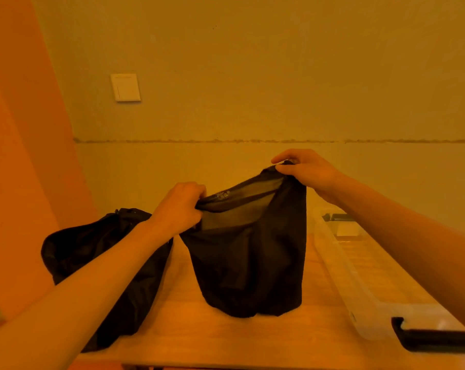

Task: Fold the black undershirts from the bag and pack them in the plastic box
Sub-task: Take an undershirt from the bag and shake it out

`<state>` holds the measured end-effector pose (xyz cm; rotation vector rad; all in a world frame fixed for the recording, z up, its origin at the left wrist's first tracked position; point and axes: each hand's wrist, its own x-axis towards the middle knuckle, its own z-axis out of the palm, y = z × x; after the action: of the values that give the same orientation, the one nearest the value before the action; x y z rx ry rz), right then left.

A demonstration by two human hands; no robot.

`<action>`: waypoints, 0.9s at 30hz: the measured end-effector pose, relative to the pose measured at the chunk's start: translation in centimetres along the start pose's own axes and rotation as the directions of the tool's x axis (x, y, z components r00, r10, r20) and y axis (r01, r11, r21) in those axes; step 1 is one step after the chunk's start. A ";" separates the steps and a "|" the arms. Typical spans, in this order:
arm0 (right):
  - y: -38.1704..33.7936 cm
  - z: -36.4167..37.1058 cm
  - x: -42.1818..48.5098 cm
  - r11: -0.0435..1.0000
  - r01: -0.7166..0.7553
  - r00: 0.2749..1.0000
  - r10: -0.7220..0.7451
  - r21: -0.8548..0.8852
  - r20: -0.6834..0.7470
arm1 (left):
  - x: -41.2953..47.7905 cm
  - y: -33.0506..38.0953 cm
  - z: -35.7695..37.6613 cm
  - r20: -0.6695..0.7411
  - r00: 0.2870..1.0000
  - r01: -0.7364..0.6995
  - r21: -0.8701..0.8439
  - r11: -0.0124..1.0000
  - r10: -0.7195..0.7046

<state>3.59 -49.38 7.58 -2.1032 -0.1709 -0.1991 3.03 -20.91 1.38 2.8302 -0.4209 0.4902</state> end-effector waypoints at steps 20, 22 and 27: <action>3.1 -1.8 0.3 0.999 0.028 0.955 -0.014 0.045 -0.296 | 0.6 0.1 -1.8 0.334 0.852 0.458 -0.849 0.263 -0.404; 3.4 -1.8 0.1 0.995 0.020 0.965 0.005 0.094 -0.264 | 0.4 0.7 -2.5 0.371 0.882 0.364 -0.928 -0.078 -0.291; 3.9 -0.8 0.2 0.848 -0.182 0.976 0.218 0.498 -0.016 | 0.4 2.0 -2.8 0.164 0.949 0.112 -0.973 -0.200 -0.268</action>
<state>4.53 -52.01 4.79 -1.5829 0.0429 -0.0914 1.93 -22.09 4.43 1.1251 -0.1395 0.0597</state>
